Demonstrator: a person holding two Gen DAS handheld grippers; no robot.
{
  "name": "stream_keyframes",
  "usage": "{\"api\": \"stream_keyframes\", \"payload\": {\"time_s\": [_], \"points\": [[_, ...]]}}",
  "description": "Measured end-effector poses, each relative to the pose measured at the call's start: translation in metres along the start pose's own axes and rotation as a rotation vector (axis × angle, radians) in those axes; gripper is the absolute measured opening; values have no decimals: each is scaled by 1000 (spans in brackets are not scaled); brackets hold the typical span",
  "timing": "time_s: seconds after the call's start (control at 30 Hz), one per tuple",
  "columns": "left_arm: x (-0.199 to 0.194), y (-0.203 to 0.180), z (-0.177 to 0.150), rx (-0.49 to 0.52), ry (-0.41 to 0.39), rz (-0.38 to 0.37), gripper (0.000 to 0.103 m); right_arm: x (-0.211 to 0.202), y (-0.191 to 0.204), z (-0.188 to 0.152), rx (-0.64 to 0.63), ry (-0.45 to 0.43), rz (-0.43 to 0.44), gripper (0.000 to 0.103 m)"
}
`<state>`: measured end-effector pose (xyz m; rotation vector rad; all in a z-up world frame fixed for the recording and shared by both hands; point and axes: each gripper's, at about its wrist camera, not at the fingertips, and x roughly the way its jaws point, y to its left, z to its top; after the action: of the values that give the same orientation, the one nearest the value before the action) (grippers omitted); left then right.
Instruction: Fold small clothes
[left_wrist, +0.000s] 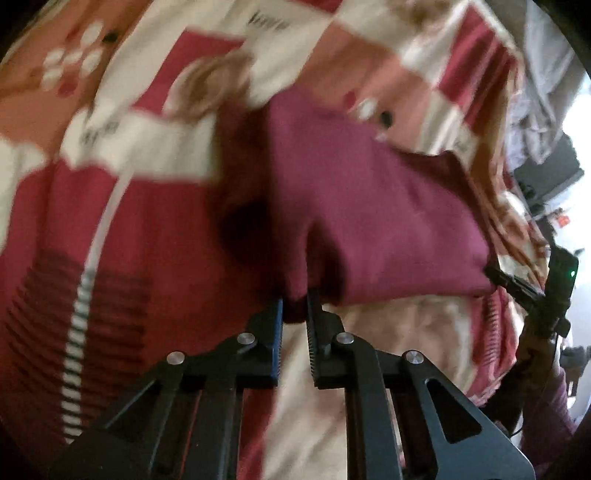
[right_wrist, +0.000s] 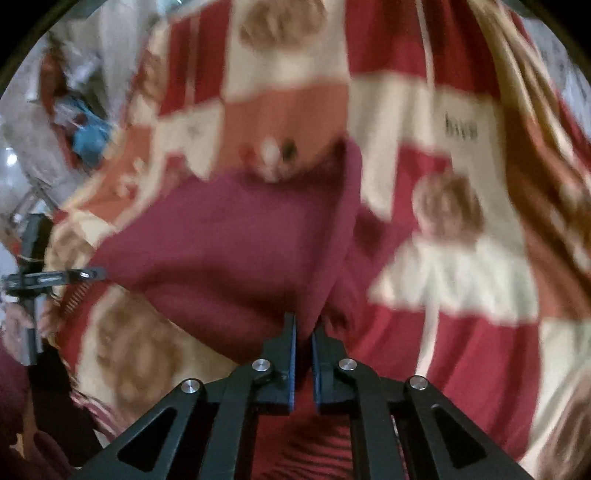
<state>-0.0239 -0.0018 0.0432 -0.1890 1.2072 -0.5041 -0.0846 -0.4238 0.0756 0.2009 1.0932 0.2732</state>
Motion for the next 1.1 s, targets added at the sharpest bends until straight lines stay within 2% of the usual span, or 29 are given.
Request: {"api": "stream_keyframes", "payload": {"time_s": [0.07,0.17,0.2,0.23,0.27,0.3,0.33,0.37,0.4,0.5,0.6,0.7,0.8,0.97,1.1], "points": [[-4,11,-2,-62,-11,-49,11,10,-2,-8,17,23,14,6],[-23,1,1,-16,-47,-11,11,-14,-1,2,25,-19,35,7],[-29,-5,2,4,-65,12,11,-26,4,9,6,-37,18,16],[-36,-12,4,25,-92,42,11,-37,9,15,-19,-70,-29,31],[-39,-17,5,36,-106,63,19,-48,17,22,-47,-111,-71,41],[-40,-22,7,45,-116,81,26,-55,26,32,-64,-151,-75,54],[-39,-27,10,49,-126,103,49,-56,33,40,-69,-172,-56,56],[-37,-30,11,49,-137,125,66,-53,40,46,-74,-177,-38,56],[-33,-33,13,50,-154,146,67,-44,52,57,-84,-171,-15,56],[-15,-36,16,47,-154,179,67,5,97,84,-145,-131,32,55],[1,-30,19,15,-146,205,67,70,134,114,-188,-41,70,43],[7,-22,19,0,-135,185,68,119,163,131,-251,3,44,43],[10,-19,19,14,-128,181,68,164,182,145,-260,47,41,43],[12,-14,18,4,-133,163,68,207,192,154,-256,87,11,43],[13,-14,17,6,-134,156,69,206,196,157,-277,105,-14,43]]}}
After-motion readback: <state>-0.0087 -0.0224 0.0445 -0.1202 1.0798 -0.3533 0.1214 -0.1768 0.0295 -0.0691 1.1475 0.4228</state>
